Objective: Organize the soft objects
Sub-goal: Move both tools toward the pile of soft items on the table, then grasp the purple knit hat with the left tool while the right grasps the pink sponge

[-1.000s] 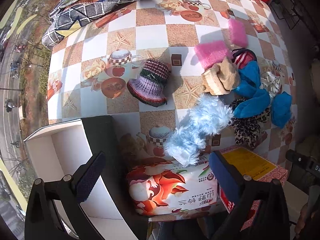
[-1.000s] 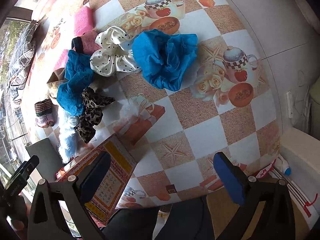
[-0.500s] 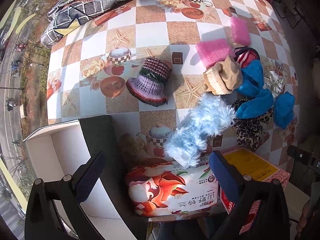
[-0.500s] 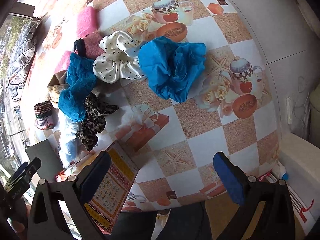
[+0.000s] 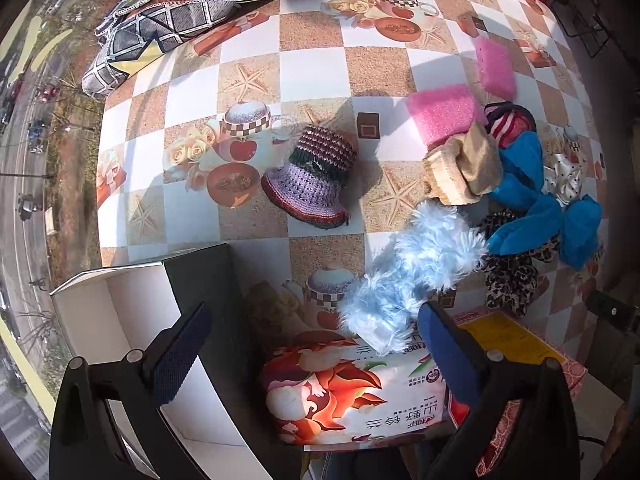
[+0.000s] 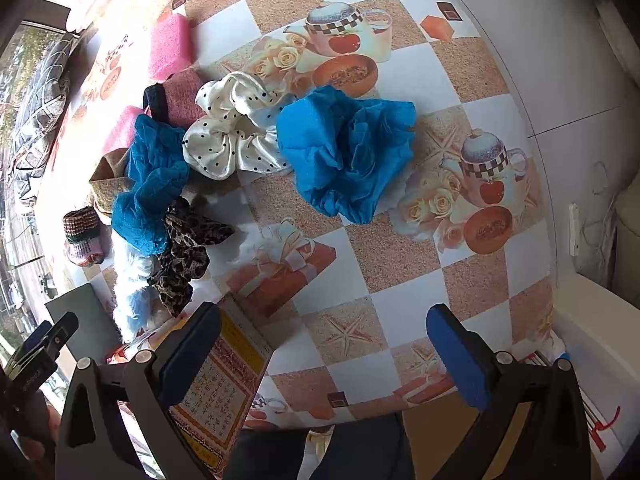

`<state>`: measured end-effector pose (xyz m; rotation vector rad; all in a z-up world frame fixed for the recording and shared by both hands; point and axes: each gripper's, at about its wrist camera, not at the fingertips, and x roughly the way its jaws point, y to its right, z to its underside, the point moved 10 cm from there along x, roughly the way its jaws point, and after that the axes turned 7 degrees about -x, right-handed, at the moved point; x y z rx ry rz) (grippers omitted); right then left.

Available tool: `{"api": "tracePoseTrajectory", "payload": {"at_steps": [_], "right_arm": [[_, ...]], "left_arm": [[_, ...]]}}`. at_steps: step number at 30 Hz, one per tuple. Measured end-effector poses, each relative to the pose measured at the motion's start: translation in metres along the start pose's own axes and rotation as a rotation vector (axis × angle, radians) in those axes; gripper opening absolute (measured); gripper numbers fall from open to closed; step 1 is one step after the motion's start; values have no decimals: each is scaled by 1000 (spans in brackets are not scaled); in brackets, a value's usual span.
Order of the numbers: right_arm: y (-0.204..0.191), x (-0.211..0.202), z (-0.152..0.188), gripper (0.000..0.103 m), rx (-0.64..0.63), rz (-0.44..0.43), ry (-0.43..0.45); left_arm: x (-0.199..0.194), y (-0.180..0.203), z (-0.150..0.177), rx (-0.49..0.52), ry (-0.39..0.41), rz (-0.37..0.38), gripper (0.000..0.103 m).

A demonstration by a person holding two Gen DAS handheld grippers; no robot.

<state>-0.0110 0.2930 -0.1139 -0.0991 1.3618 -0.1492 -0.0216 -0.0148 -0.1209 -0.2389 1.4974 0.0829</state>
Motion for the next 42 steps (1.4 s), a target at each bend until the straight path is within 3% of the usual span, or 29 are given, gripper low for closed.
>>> {"api": "tracePoseTrajectory", "payload": {"at_steps": [14,25,32,42], "right_arm": [[-38,-15,-47,103,-84,-6,41],[-79,-19,-125,103,-150,-22,98],[-92,2,-182,103,-121,-41,129],[-115,36,-231,103,-152,25,154]], "left_arm": [[9,-12,-31,-32,20,-7,103],[35,-5,-63,-23,53,-16,103],[59,-2,-80,-29,58,-12,103],[102,0,-94,-47,2,5,103]]}}
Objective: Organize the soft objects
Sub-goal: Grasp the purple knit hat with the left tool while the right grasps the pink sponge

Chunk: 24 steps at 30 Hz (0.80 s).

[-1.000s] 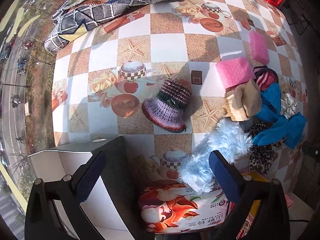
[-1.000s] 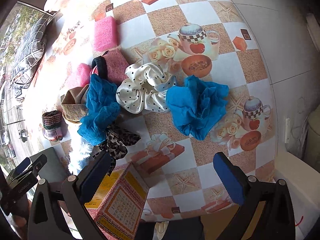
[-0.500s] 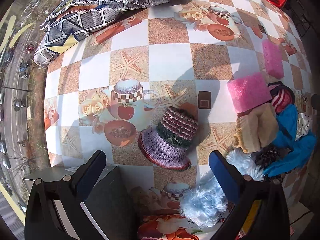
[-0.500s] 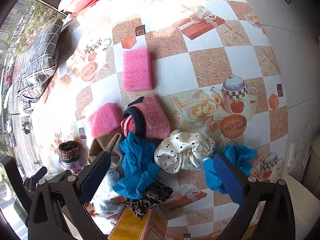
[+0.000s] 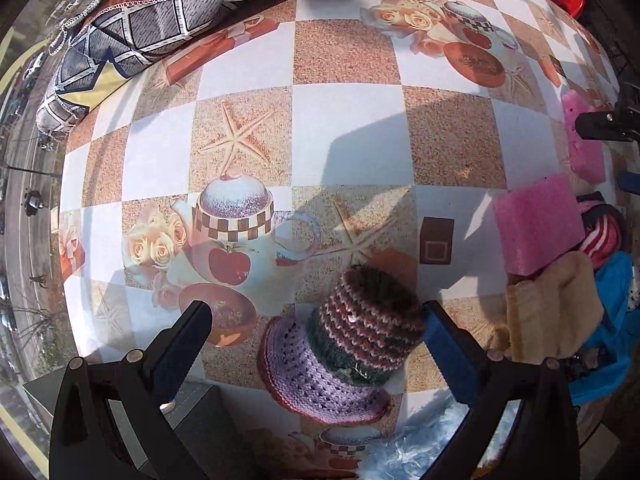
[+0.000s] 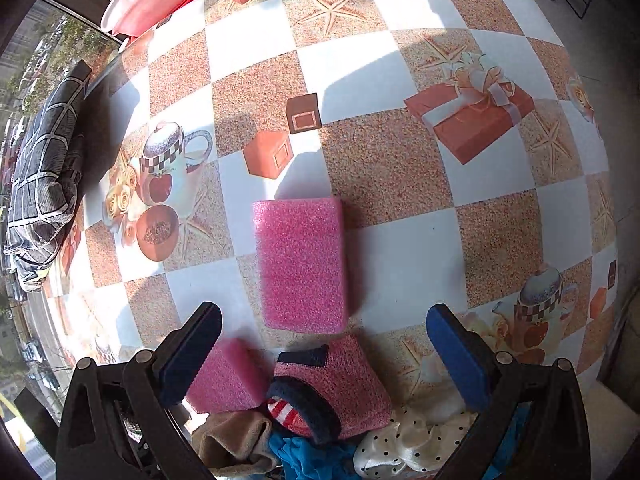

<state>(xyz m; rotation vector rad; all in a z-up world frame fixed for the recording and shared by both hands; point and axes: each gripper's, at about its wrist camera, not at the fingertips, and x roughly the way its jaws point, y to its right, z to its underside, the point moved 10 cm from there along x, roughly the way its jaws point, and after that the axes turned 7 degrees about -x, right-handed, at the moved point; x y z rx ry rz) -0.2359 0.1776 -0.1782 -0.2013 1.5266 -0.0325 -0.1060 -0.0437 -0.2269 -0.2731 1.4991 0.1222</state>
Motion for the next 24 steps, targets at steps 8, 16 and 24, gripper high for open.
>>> {"api": "tracePoseTrajectory", "payload": {"at_steps": [8,16,24], "right_arm": [[-14,18,-13,97,-59,56,7],[-21,3,-13,44,-134,100,48],[-19,-28,8,44,-104,-5,92]], "left_arm": [[25,5,7,-15,-54,8,93],[17,47,3,31,-56,64,36],[-9,48,5,6,-5,58,34]]}}
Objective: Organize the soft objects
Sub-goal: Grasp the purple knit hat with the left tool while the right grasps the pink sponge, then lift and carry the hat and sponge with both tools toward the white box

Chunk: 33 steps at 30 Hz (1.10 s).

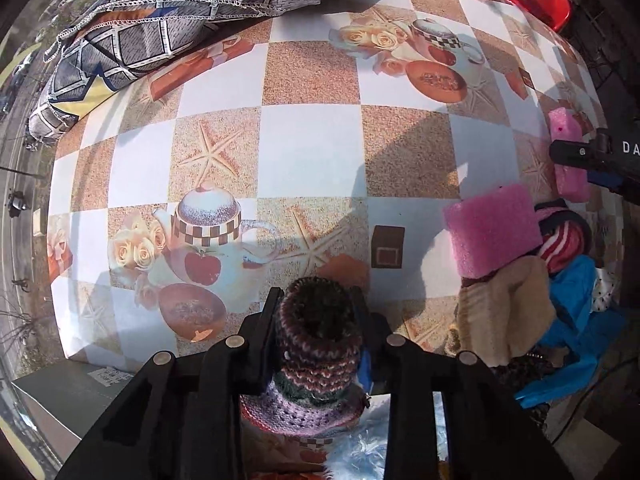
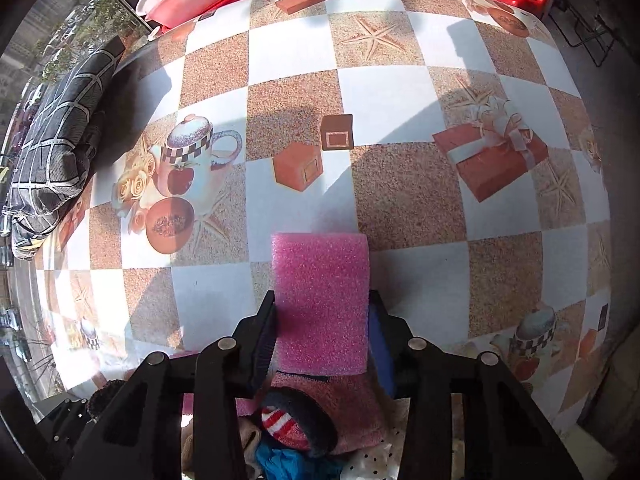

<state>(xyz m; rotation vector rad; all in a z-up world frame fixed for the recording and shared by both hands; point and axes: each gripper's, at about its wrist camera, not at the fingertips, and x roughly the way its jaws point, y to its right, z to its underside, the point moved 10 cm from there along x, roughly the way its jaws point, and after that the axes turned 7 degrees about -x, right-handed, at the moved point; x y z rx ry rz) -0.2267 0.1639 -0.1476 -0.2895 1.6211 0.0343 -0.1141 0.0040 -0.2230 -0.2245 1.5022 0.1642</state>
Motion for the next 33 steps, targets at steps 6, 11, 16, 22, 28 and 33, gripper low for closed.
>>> {"api": "tracePoseTrajectory", "payload": {"at_steps": [6,11,16,22,28,33], "right_arm": [[29,-43,25,44,53,-35,27],[57,-74,49,44,102,-64,44],[72,-100,74,44,133,-79,87],[91,-130,120,44,137,-74,109],[116,-160,165,44,147,-55,148],[141,-177,213,44,183,-57,168]], "left_arm": [[-38,20,-1,49,70,-15,34],[-64,34,4,101,108,-25,34],[-105,51,40,184,127,7,34],[-186,97,71,243,276,69,34],[-222,152,110,358,327,119,34],[-232,194,160,517,329,108,34]]}}
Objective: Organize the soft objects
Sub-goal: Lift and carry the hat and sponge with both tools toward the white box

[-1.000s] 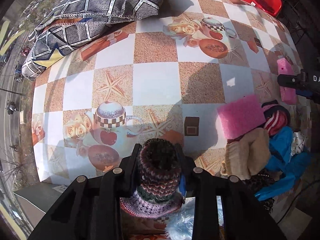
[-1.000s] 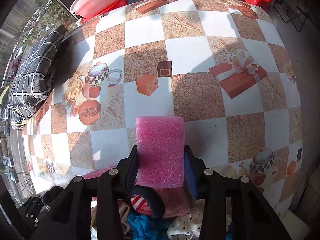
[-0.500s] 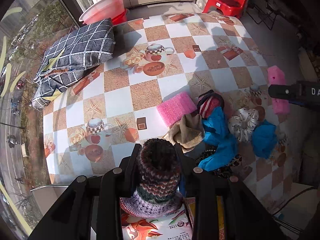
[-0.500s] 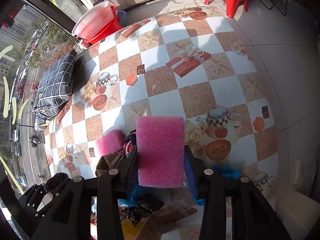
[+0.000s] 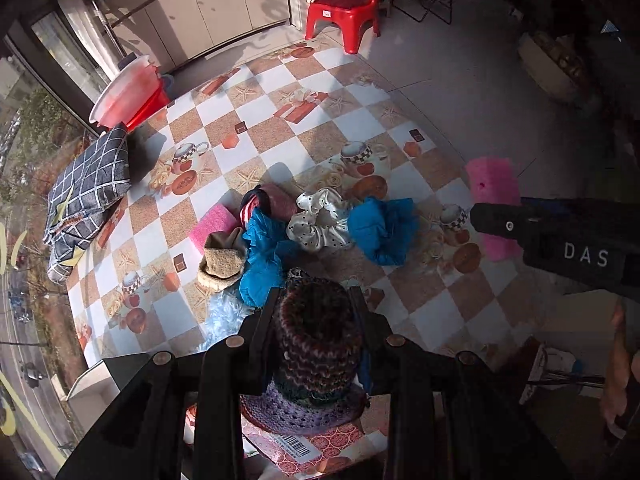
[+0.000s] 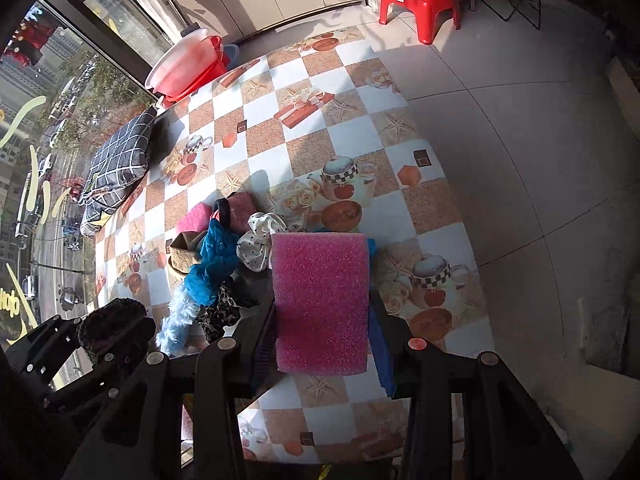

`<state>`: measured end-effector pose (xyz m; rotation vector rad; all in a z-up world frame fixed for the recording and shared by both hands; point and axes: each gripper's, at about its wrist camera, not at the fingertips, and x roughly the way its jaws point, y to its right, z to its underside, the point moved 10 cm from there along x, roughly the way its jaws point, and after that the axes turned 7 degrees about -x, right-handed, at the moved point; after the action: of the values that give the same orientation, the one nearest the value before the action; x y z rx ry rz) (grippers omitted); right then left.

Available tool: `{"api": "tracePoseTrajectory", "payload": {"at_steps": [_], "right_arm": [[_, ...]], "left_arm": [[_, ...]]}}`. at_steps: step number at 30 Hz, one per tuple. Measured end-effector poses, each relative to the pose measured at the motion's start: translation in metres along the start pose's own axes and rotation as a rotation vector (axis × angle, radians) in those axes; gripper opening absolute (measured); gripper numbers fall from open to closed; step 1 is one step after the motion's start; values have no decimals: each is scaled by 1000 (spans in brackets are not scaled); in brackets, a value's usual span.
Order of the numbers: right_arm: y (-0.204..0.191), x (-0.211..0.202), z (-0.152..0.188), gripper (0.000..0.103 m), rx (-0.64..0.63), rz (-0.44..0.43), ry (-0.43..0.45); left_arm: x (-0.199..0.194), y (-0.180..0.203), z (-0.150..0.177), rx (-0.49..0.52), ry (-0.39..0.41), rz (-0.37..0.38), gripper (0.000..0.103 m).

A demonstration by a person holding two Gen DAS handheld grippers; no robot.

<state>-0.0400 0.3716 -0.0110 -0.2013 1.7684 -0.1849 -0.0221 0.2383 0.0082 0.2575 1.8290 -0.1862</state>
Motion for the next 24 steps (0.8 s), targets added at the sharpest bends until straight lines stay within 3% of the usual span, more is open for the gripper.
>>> {"api": "tracePoseTrajectory", "payload": {"at_steps": [4,10,17,24], "right_arm": [[20,-5,40,44,11,3,-20],[39,4,90,44,40,-29,-81],[33,16,123,44,-2,-64,-133],[11,19,142,44,-66,-39,-152]], "left_arm": [[-4,42,30,99,-44,39,34],[-5,72,69,138,-97,31,34],[-4,75,109,110,-142,-4,34],[-9,63,135,132,-119,-19,34]]}}
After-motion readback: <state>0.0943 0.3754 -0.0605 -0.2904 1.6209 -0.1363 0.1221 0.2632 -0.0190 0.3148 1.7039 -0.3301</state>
